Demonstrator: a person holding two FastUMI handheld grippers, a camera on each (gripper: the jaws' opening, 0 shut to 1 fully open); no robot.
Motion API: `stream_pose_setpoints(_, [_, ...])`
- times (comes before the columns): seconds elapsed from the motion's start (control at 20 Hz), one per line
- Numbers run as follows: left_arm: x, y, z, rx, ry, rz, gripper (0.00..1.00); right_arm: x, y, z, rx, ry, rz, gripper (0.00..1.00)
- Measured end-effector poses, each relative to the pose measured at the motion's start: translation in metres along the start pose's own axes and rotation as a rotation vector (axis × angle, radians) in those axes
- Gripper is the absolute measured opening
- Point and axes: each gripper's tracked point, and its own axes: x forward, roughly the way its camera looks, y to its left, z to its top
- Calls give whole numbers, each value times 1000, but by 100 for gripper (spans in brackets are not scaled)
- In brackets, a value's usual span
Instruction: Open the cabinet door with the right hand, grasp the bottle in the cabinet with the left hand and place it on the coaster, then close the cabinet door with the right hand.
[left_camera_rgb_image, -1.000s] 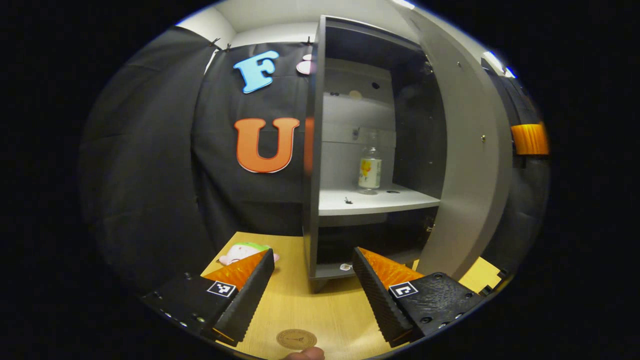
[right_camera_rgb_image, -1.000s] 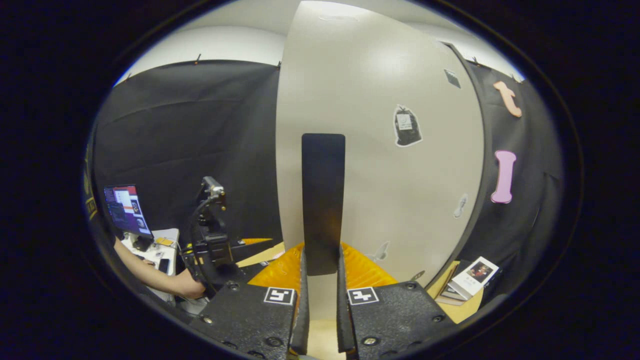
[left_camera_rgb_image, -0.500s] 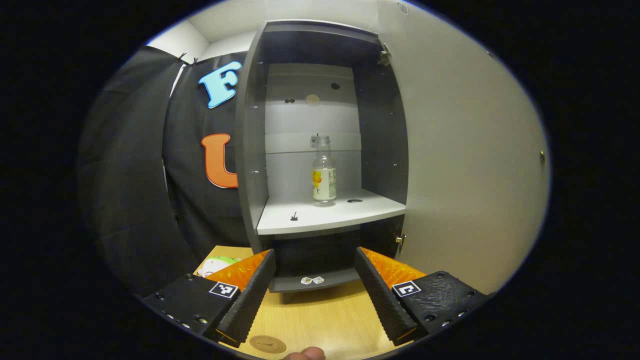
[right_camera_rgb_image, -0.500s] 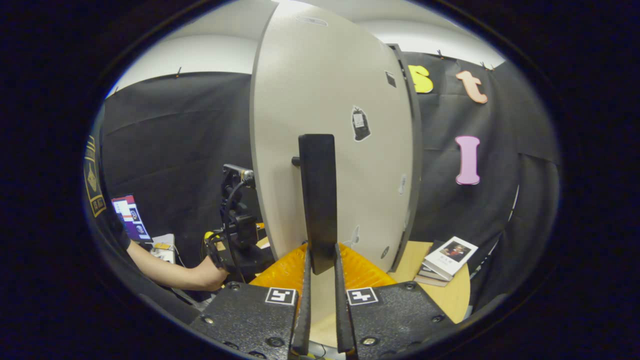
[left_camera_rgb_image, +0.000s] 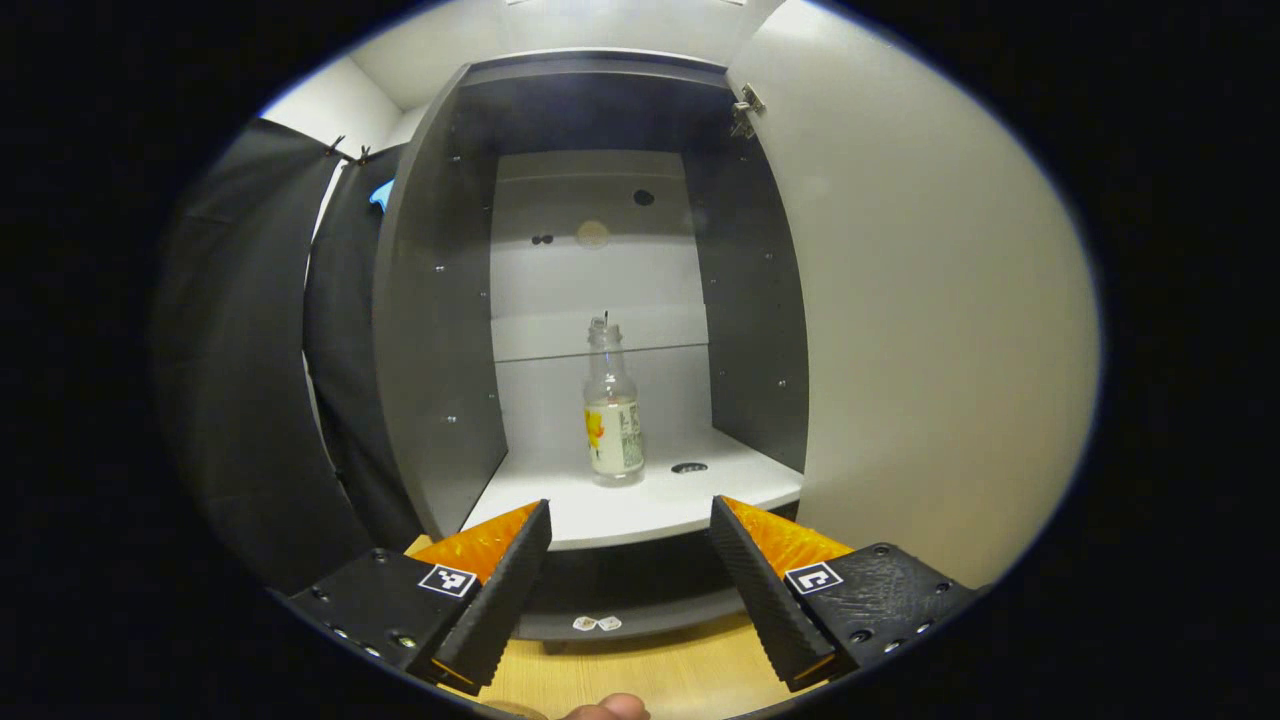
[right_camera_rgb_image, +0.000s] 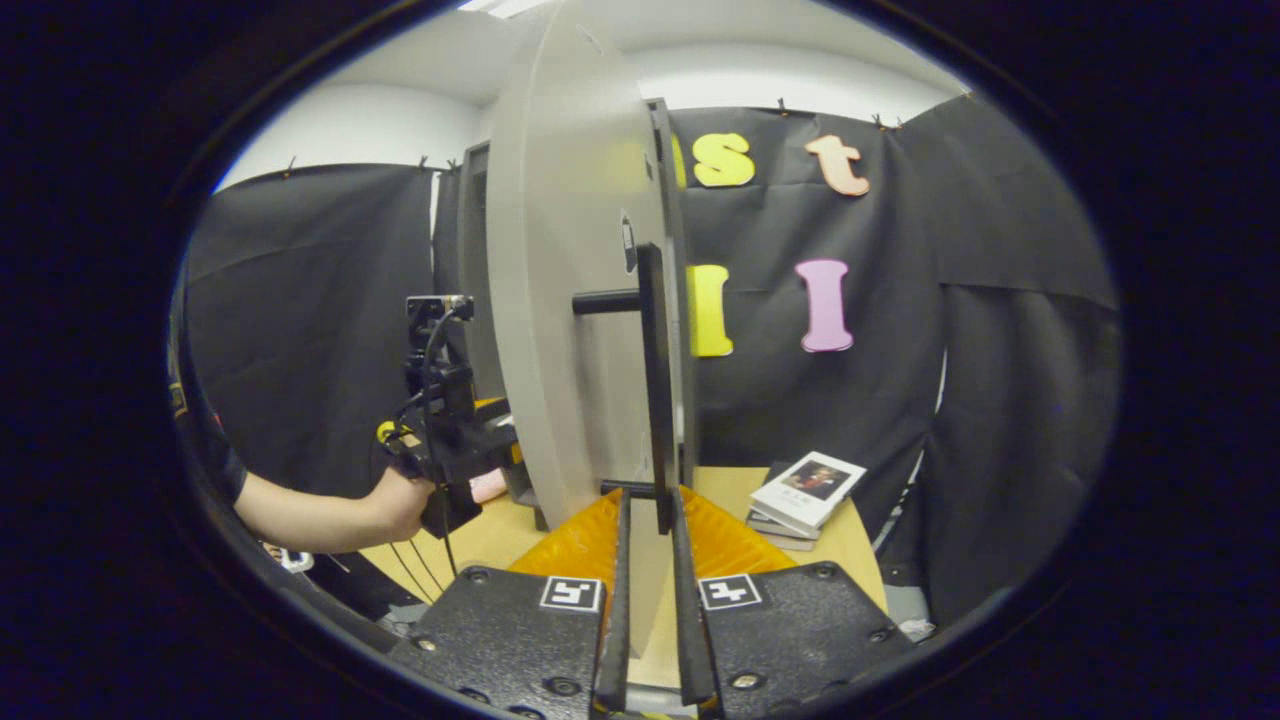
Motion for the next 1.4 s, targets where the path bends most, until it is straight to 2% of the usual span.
stream_pose_setpoints(0.05, [11,-1,1,5,-3,1,96,-2,4,0,7,-4,-23,27])
stream_pose_setpoints(0.15, [30,-7,2,6,-7,-1,96,7,20,-3,39,-13,-17,43])
stream_pose_setpoints(0.2, [40,-10,6,7,-15,4,96,2,19,-1,47,-25,-21,55])
stream_pose_setpoints(0.25, [49,-13,10,11,-26,9,96,-2,16,2,43,-30,-29,55])
stream_pose_setpoints(0.3, [58,-15,14,12,-35,13,96,0,9,2,34,-31,-44,63])
stream_pose_setpoints(0.4, [78,-22,19,-25,-35,-13,96,0,-5,-1,30,-33,-112,68])
stream_pose_setpoints(0.45, [89,-20,27,-34,-47,0,100,0,-6,-6,41,-21,-128,70])
stream_pose_setpoints(0.5, [99,-14,33,-38,-62,17,96,3,-6,-10,63,-11,-132,82])
stream_pose_setpoints(0.6, [117,-8,41,-70,-82,28,96,9,-11,-12,95,-3,-153,90])
stream_pose_setpoints(0.75, [141,17,47,-86,-91,96,96,15,-18,-18,115,10,-184,91])
stream_pose_setpoints(0.95, [172,26,44,-107,-71,87,96,18,-18,-16,108,5,-192,91])
stream_pose_setpoints(1.1, [194,36,44,-48,-81,117,95,18,-17,-17,118,-3,-203,90])
stream_pose_setpoints(1.4, [217,44,27,-133,-21,154,95,17,-18,-18,173,-23,-206,90])
